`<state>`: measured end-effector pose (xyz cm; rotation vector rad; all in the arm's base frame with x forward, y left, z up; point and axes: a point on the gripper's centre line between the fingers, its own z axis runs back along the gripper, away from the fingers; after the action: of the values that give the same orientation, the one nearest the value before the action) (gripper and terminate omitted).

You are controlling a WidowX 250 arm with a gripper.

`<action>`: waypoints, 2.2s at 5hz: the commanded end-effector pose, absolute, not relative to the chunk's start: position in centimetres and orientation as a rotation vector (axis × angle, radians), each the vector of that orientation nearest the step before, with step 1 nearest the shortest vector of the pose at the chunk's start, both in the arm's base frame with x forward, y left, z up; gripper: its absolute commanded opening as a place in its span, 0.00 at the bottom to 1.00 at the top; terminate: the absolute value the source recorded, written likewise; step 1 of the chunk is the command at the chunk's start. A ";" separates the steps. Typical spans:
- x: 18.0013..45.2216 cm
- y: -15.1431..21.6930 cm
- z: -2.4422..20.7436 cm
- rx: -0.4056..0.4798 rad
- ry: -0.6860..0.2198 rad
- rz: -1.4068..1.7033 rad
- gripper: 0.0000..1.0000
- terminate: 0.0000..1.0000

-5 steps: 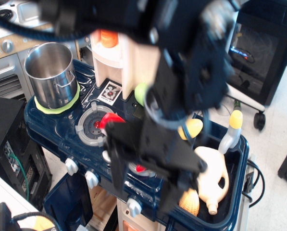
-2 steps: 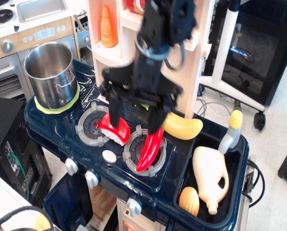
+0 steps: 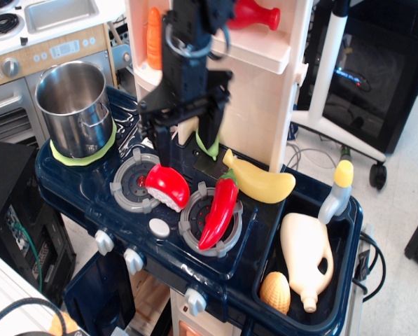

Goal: Put sushi in pot or pan

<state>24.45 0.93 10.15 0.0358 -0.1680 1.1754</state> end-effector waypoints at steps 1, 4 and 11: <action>24.1 2.9 6.7 -0.010 -0.257 1.537 1.00 0.00; 23.8 4.5 3.9 0.039 -0.323 1.680 1.00 0.00; 24.9 20.6 13.9 0.198 -0.278 1.304 0.00 0.00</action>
<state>24.97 20.13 12.40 0.1899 -0.2587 1.2935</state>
